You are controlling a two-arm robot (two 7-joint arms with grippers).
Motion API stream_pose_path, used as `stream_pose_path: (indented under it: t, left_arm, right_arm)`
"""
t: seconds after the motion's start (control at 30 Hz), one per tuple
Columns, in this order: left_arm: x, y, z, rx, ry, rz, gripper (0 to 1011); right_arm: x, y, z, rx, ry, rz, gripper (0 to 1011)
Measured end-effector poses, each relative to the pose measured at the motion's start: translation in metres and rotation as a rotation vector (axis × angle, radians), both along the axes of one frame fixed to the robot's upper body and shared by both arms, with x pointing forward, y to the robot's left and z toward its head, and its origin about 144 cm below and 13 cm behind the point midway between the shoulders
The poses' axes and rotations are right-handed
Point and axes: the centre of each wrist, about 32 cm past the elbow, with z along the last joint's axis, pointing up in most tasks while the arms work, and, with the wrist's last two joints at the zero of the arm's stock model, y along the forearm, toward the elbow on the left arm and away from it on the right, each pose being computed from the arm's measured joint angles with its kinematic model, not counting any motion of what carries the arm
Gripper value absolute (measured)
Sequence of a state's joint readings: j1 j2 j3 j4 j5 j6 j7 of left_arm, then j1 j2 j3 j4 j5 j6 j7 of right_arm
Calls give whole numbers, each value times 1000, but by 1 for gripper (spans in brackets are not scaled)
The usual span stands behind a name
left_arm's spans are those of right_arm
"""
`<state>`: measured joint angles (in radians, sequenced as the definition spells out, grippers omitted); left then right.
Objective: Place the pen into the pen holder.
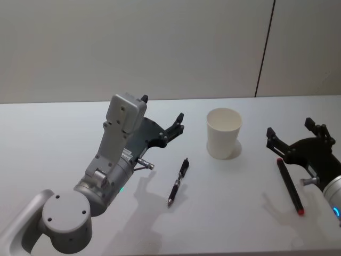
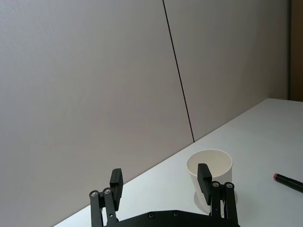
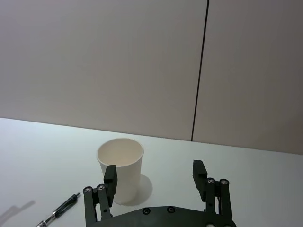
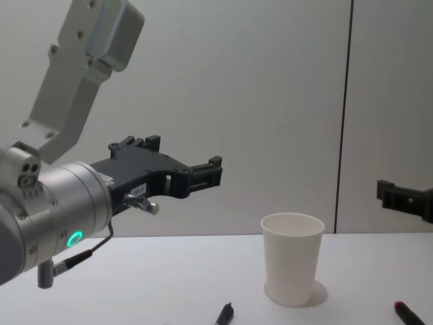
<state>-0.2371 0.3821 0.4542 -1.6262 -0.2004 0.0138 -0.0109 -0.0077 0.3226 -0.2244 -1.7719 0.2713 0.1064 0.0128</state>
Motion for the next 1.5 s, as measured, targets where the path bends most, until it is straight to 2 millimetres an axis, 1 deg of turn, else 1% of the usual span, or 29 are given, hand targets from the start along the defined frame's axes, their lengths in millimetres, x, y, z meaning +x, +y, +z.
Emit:
stream_pose_path:
  t: [0.3, 0.67, 0.93, 0.97, 1.0, 1.13, 1.5]
  left_arm:
    - [0, 0, 0, 0, 0, 0, 1000]
    - [0, 0, 0, 0, 0, 0, 1000]
    - [0, 0, 0, 0, 0, 0, 1000]
    - [0, 0, 0, 0, 0, 0, 1000]
    - [0, 0, 0, 0, 0, 0, 1000]
    - [0, 0, 0, 0, 0, 0, 1000]
    - [0, 0, 0, 0, 0, 0, 1000]
  right_arm:
    - [7, -7, 8, 6, 76, -42, 1001]
    - [19, -17, 11, -13, 161, -70, 1001]
    - [34, -22, 13, -44, 249, -84, 1001]
    - [40, -23, 13, -56, 273, -87, 1001]
    - [40, -23, 13, -56, 273, -87, 1001]
    - [50, -25, 12, -83, 314, -90, 1001]
    - [73, -22, 11, -144, 393, -91, 1001]
